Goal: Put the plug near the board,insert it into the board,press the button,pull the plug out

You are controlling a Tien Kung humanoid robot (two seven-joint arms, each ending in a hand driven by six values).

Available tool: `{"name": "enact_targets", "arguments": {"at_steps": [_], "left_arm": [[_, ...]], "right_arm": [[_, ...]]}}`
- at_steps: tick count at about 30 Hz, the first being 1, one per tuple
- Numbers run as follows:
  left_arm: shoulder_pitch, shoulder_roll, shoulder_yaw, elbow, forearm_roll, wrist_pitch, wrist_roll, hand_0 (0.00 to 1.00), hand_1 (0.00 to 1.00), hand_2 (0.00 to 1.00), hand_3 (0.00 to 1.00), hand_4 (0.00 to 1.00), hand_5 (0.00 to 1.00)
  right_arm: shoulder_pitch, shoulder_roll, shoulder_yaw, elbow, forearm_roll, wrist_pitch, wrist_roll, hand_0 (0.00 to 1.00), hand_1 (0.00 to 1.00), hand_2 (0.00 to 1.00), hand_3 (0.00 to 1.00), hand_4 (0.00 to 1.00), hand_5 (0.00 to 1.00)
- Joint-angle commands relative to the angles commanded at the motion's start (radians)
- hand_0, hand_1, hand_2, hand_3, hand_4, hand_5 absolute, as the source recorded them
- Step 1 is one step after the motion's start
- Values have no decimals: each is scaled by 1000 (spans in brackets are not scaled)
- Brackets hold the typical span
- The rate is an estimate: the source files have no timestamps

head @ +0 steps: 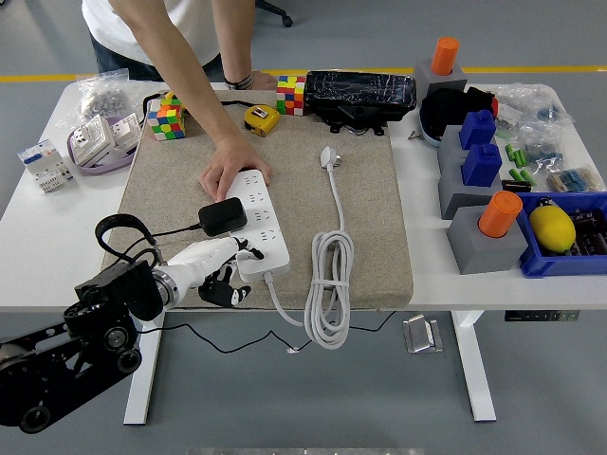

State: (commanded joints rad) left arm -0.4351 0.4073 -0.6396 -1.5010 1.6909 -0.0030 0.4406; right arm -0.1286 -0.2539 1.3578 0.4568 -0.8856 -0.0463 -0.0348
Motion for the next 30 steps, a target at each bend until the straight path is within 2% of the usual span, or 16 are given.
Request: {"name": "enact_targets", "arguments": {"at_steps": [7,18,23,27,28,30], "left_arm": [[-3,-10,2,20,1,19,-14,65,69,143,756,643,32],[-4,-23,12,69,2,17,-6,64,69,142,759,641,38],[8,-19,-4,47,-2,17,-12,65,69,142,755,641,37],[5,-15,-33,11,-31,39,-47,65,69,142,755,641,37],[4,-14,-36,6,-42,42,-53,65,61,132,684,731,140],[4,-14,-41,0,-93,60,-69,65,61,132,684,731,140]], "right_arm": [[1,4,4,1,-1,0,0,611,677,645,564,971,582],[-3,9,15,1,-2,1,-1,611,677,645,563,971,583],[-7,13,22,2,-3,1,-1,611,677,646,563,971,582],[-7,14,25,1,-3,0,-1,611,677,646,563,971,582],[-7,15,25,1,-3,0,-1,611,677,645,563,971,582],[-6,15,26,1,-4,0,-1,611,677,645,563,971,582]]}}
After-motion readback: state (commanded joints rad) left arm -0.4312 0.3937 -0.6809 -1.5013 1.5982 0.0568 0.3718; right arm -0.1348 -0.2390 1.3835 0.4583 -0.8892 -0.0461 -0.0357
